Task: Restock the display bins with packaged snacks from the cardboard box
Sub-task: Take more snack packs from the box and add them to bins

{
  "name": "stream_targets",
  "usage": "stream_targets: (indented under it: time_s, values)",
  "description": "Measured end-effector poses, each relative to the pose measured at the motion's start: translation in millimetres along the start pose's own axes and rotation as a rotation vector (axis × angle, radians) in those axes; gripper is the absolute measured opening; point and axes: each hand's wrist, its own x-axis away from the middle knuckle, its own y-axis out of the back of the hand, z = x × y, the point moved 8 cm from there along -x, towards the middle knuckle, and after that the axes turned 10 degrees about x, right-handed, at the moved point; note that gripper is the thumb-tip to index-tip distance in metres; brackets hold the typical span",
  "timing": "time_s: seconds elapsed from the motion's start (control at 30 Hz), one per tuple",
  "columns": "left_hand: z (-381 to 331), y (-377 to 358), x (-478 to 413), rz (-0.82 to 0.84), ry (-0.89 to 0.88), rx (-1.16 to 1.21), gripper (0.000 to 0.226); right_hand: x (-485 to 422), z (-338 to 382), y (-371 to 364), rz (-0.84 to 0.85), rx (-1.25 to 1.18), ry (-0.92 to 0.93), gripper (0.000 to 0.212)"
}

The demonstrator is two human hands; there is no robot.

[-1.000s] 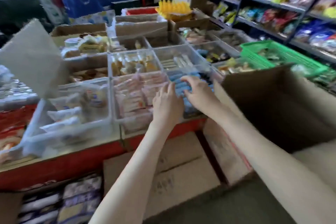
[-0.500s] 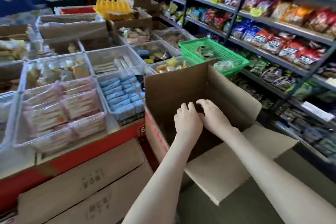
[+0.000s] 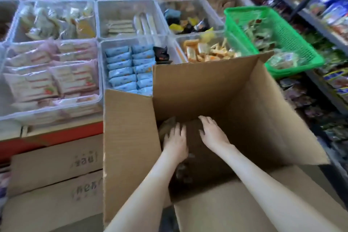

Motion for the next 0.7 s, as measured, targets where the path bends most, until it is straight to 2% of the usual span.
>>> stream_targets:
  time_s: [0.1,0.2,0.33,0.4,0.47,0.57,0.63,0.7]
  values:
    - [27.8,-35.2,-7.3,0.283,0.194,-0.064,0.091,-15.2,7.4,-45.1,0.137,0.044,0.065,0.060]
    - [25.5,-63.9,-15.9,0.358,0.328,-0.043,0.094,-18.5,-2.0,-94.5,0.342,0.140,0.101,0.076]
    - [15.2,-91.9,-35.5,0.309,0.449,0.039,0.095,-22.9,-25.4,-144.0,0.577,0.177,0.095,0.078]
    - [18.4,-109.8,-44.1,0.252,0.537,0.157,0.098,-26.6,-31.1,-167.5,0.678,0.159,0.133,0.077]
    - [29.4,-126.2,-45.9,0.103,0.743,0.466,0.102,-29.7,-34.9,-185.5,0.754,0.105,0.159,0.078]
    - [44.3,-149.6,-37.0,-0.087,1.099,0.965,0.107,-26.5,-49.1,-210.1,0.916,0.019,0.065,0.082]
    - [46.6,-153.2,-37.7,-0.111,1.151,1.085,0.099,-28.0,-54.4,-218.9,0.952,-0.061,0.019,0.080]
    - [47.3,-146.7,-41.8,-0.116,1.113,1.049,0.091,-33.8,-54.7,-215.9,0.911,-0.140,0.010,0.066]
